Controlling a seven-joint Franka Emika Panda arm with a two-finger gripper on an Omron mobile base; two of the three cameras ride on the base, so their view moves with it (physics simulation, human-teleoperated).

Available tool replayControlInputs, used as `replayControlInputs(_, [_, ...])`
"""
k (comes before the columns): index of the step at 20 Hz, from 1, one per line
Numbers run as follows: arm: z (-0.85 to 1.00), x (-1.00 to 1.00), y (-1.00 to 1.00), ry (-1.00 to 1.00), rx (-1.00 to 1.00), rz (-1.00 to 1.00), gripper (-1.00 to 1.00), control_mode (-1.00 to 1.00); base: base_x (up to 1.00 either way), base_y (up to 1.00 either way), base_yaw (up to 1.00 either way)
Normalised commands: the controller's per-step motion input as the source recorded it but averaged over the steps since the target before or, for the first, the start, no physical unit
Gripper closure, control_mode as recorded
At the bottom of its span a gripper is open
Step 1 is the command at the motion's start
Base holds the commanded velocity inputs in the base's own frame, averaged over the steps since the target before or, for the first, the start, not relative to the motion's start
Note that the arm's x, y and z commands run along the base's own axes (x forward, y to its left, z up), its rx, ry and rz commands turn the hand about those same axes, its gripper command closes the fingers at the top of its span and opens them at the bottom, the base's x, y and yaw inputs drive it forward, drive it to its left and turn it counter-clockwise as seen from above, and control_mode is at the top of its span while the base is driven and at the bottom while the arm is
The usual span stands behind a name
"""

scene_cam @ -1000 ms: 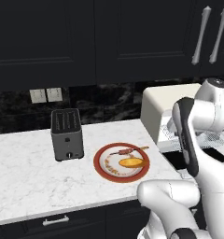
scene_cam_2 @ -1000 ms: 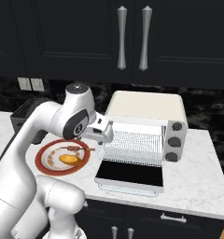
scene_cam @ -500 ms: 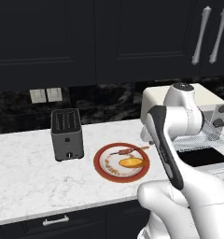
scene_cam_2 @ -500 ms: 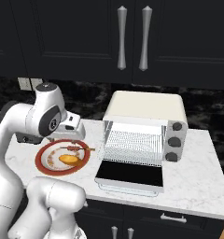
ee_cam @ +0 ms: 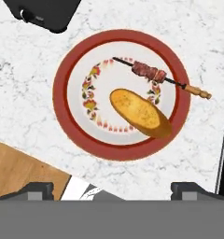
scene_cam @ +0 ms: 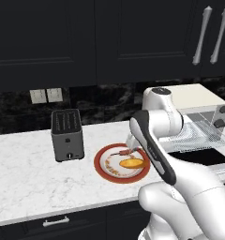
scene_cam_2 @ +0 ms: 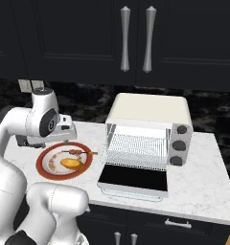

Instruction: Pick up the kebab skewer and baguette bread, and place them inside the toaster oven. Close the toaster oven door and start by setting the timer.

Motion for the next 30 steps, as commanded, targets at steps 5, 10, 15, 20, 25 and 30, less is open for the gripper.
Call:
replayControlInputs(5, [-0.27, 0.64, 0.07, 0.05, 0.03, 0.51, -1.00, -1.00, 0.00, 0.00, 0.00])
replayControlInputs(10, [-0.18, 0.26, 0.00, 0.01, 0.00, 0.29, -1.00, -1.00, 0.00, 0.00, 0.00])
replayControlInputs(15, [-0.40, 0.00, -0.01, 0.00, -0.20, 0.05, -1.00, -1.00, 0.00, 0.00, 0.00])
replayControlInputs(20, [-0.30, 0.18, -0.02, 0.00, -0.17, 0.01, -1.00, -1.00, 0.00, 0.00, 0.00])
replayControlInputs(25, [-0.10, 0.39, -0.11, 0.13, 0.00, 0.07, -1.00, -1.00, 0.00, 0.00, 0.00])
replayControlInputs(30, [-0.48, 0.30, -0.03, 0.00, -0.06, 0.08, -1.00, -1.00, 0.00, 0.00, 0.00])
